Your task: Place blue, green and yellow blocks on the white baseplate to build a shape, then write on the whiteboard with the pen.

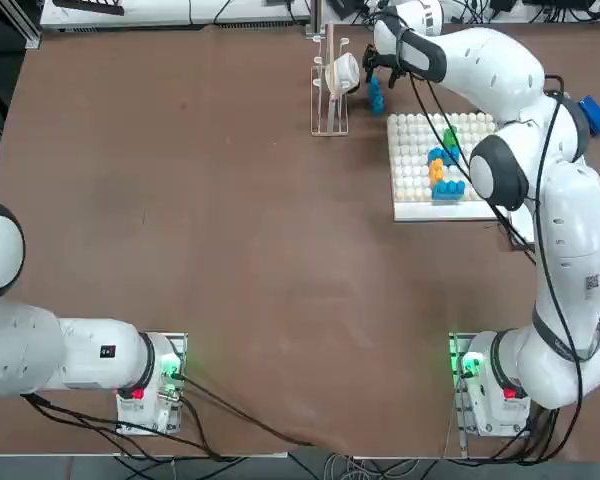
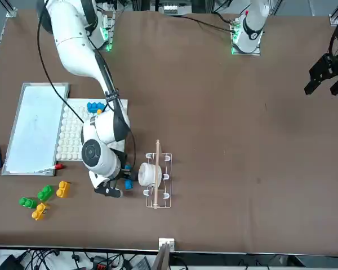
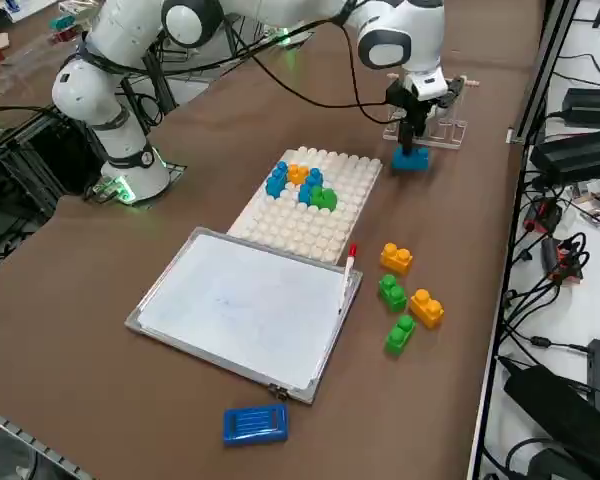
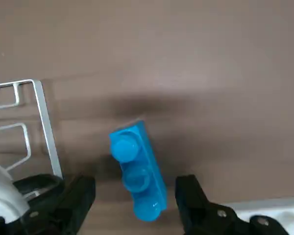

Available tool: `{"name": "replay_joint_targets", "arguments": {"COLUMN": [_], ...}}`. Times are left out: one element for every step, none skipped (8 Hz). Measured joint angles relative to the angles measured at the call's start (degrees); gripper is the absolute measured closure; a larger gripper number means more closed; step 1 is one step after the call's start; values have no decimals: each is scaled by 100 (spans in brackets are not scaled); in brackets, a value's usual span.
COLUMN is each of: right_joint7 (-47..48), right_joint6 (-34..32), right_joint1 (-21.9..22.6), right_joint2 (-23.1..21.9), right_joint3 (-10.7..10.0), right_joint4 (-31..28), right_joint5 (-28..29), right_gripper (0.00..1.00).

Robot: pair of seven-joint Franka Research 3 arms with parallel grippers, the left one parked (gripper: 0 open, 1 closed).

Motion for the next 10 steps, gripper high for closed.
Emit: {"name": "replay_joint_targets", "arguments": {"right_joint7": [-4, -27, -84, -162, -242, -284, -306, -314, -329, -343], "right_joint6": [51, 103, 178, 261, 305, 325, 334, 344, 373, 384], "right_joint1": [49, 98, 144, 175, 177, 177, 182, 184, 184, 183], "right_joint2": [33, 89, 148, 182, 189, 190, 192, 198, 210, 216], "right_joint3": [0, 0, 0, 0, -4, -5, -5, -5, -5, -5], "right_joint4": [2, 5, 6, 10, 29, 54, 63, 66, 66, 67], "right_joint5": [-199, -429, -582, -636, -653, -654, -654, -654, -654, -654], "right_gripper": [0, 0, 0, 0, 1, 3, 4, 8, 11, 11]}}
